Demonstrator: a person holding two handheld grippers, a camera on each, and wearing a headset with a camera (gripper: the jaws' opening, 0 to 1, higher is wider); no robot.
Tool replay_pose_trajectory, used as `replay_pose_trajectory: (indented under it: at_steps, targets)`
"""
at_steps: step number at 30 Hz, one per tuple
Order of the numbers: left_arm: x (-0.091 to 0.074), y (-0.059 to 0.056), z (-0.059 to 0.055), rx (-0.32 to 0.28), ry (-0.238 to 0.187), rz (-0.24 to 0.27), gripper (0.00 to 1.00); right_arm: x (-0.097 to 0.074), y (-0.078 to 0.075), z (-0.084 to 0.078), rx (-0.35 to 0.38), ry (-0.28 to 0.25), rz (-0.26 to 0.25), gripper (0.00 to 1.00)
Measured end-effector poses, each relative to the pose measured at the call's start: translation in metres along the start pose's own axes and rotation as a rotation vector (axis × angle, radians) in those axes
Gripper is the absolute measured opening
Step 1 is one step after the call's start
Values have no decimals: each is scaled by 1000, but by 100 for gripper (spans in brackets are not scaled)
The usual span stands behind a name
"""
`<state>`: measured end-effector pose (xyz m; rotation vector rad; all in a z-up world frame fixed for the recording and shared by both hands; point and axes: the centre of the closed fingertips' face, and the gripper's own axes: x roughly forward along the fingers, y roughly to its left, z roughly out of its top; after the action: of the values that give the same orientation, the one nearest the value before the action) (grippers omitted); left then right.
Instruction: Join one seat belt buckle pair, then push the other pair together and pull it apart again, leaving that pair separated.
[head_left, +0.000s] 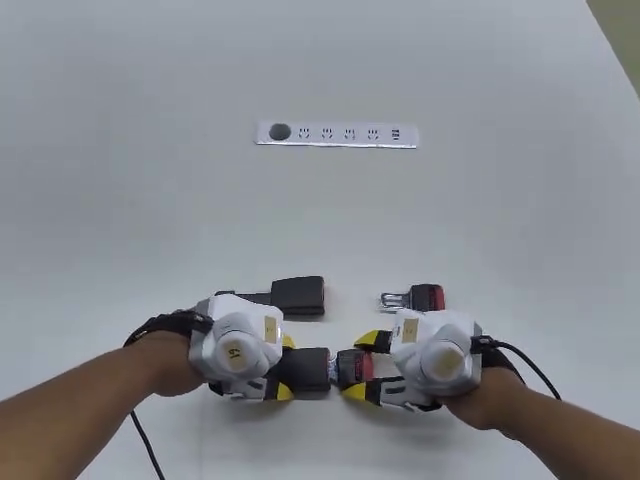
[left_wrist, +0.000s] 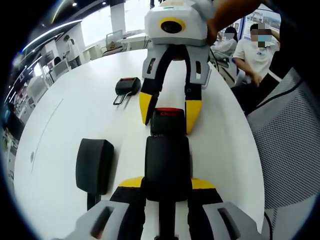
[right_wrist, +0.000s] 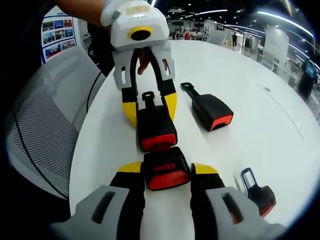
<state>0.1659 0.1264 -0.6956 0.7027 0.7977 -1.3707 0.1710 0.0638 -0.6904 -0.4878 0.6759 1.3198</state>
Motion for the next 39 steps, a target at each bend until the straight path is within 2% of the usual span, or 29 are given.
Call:
replay_pose_trajectory:
  at_steps: [8, 13, 22, 34, 39]
  targets:
    - [0, 2, 0, 12, -21, -11, 32, 1, 0, 3, -26, -8, -2, 32]
    - [-1, 2, 0, 16, -49, -19, 32, -1, 1, 5, -24, -21, -8, 32]
    - [-1, 3, 0, 17, -74, -29, 32, -1, 1, 6, -26, -37, -3, 31]
    - [-1, 3, 1, 19, -89, -38, 32, -3, 3, 6, -27, -41, 5, 31]
    - [-1, 3, 1, 24, -80, -40, 32, -4, 4, 6, -34, -21, 9, 32]
